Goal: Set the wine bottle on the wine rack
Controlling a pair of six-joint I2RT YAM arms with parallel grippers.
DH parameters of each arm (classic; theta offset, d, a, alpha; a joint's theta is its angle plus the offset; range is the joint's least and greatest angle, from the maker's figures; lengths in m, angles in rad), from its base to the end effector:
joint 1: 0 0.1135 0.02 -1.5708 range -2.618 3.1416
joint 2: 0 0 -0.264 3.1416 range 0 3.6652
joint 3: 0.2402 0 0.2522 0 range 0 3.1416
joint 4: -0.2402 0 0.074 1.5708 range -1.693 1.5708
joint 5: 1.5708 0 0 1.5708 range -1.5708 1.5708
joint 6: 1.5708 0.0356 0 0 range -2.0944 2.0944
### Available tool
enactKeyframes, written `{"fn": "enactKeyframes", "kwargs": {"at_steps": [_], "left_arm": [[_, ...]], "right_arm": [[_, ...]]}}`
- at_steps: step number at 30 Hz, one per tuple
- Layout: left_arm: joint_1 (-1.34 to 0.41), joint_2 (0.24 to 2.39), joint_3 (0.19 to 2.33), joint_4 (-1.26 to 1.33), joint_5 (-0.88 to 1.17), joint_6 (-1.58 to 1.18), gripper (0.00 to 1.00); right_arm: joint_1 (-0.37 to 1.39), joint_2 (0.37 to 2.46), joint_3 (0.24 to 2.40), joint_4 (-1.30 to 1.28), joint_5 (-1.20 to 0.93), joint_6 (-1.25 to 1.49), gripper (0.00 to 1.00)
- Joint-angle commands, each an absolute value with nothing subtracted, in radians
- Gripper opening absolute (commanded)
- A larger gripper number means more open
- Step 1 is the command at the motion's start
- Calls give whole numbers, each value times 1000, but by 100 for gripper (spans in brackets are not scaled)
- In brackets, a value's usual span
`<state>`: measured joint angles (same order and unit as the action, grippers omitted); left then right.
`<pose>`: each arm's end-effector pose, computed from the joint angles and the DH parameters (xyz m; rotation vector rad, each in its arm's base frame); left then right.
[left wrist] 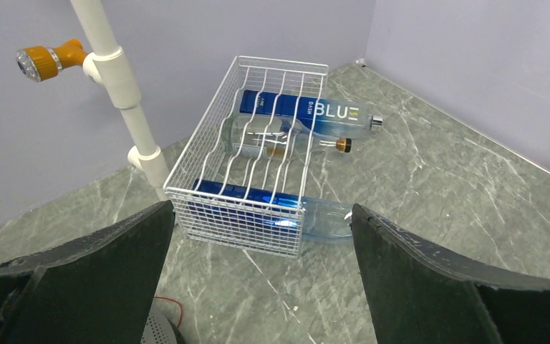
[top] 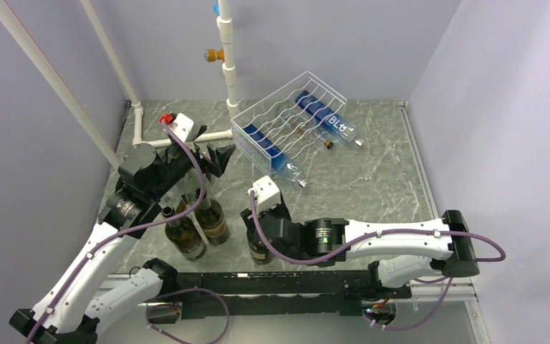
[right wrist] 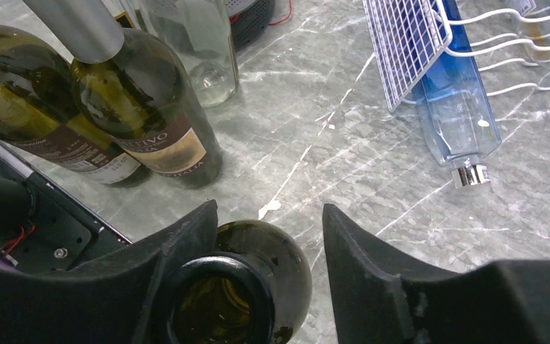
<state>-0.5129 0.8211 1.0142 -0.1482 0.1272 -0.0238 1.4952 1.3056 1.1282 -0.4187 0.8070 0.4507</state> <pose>0.1531 -0.0914 0.4175 0.4742 1.4750 -0.5237 0.0471 0.2814 0.3287 -0.5875 1.9010 0.3838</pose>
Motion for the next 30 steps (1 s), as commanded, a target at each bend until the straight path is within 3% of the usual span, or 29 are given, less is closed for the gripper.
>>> {"fn": "enactKeyframes", "kwargs": {"at_steps": [1, 3, 7, 11, 16, 19, 30], "left_arm": [[-520, 808, 1058, -137, 144, -44, 100], [-522, 803, 1058, -137, 142, -44, 99], [-522, 797, 1055, -133, 137, -49, 99], [-523, 807, 1066, -145, 144, -54, 99], [-523, 802, 1063, -141, 138, -56, 99], [-523, 798, 1062, -139, 143, -60, 99], [-537, 798, 1058, -142, 113, -51, 99]], "right_arm": [[1496, 1276, 1118, -404, 843, 488, 55], [1494, 1275, 1114, -395, 839, 490, 45], [1453, 1270, 1134, -421, 818, 500, 0], [1337, 1206, 1112, -435, 712, 537, 0], [1026, 1030, 969, -352, 308, 611, 0], [866, 972, 938, -369, 182, 640, 0], [215, 999, 826, -316, -399, 765, 0]]}}
